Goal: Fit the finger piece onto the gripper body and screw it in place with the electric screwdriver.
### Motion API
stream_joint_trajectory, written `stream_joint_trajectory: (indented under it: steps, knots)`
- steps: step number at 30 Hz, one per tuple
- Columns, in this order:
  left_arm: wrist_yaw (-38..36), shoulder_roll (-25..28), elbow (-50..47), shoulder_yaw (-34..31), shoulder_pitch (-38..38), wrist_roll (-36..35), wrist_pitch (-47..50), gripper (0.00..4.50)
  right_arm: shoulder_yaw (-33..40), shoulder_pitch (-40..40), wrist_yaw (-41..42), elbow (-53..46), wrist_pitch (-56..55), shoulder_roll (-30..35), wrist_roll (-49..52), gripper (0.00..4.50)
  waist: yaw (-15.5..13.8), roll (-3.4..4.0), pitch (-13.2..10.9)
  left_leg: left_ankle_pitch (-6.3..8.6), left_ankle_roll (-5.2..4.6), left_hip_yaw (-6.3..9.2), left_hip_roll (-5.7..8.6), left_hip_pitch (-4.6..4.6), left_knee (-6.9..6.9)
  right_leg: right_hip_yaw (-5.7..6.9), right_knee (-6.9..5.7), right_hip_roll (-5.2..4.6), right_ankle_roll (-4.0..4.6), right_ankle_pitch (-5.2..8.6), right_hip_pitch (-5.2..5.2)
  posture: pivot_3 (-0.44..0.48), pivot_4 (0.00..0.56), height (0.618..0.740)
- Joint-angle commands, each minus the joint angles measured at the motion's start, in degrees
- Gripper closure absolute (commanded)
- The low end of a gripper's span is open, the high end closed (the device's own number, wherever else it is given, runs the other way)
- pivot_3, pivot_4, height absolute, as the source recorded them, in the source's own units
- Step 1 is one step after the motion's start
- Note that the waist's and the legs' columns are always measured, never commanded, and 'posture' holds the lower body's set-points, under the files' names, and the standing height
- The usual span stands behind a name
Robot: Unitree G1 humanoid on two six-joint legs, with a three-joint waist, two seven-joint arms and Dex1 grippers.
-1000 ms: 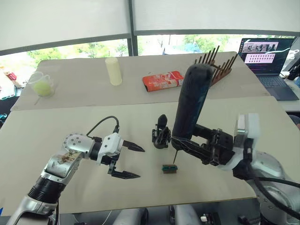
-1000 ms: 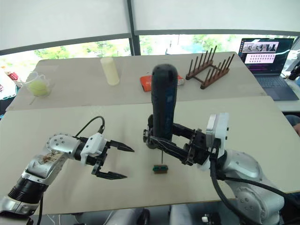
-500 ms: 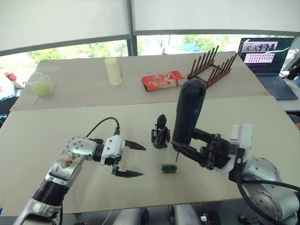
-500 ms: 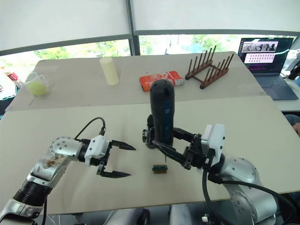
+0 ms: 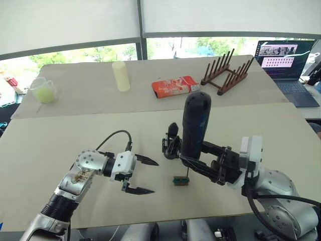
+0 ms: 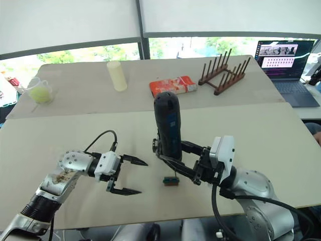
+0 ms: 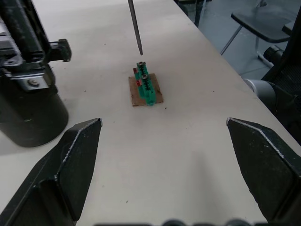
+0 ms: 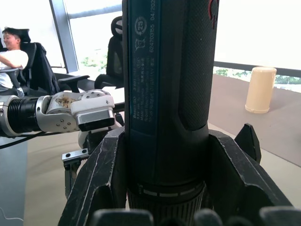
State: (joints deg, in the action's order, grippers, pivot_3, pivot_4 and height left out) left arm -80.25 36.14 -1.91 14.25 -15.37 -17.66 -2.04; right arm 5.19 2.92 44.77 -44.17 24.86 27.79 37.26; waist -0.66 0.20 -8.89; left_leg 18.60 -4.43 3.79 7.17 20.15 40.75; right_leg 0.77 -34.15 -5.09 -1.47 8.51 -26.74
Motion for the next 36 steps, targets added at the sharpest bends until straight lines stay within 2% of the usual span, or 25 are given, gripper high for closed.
stream_joint_trajectory:
  steps: [1, 13, 36]
  knots:
    - [-0.43, -0.23, 0.27, 0.24, -0.67, 0.54, -2.08, 0.00, 0.72, -0.27, -0.49, -2.92, -2.72, 0.32, 1.37, 2.60, 0.00, 0.00, 0.00, 0.00, 0.00, 0.00, 0.00, 0.00, 0.00, -0.01, 0.00, 0.00, 0.00, 0.00, 0.00, 0.000, 0.150, 0.740]
    - [-0.34, -1.94, 2.21, 0.83, -1.46, 1.30, -3.44, 0.00, 0.06, 1.86, 0.40, -1.49, -6.18, 0.21, -0.29, 2.60, 0.00, 0.00, 0.00, 0.00, -0.01, 0.00, -0.01, 0.00, 0.00, -0.01, -0.01, 0.00, 0.00, 0.00, 0.00, 0.000, 0.150, 0.740]
    - [-0.66, -2.72, 4.25, 0.77, -2.72, 1.80, -4.30, 0.00, -1.48, 0.71, -0.11, -0.24, -8.23, 0.49, -1.76, 2.60, -0.02, -0.01, 0.01, 0.00, -0.01, 0.00, 0.00, 0.00, 0.01, 0.00, 0.00, 0.00, 0.00, 0.00, 0.00, 0.000, 0.150, 0.740]
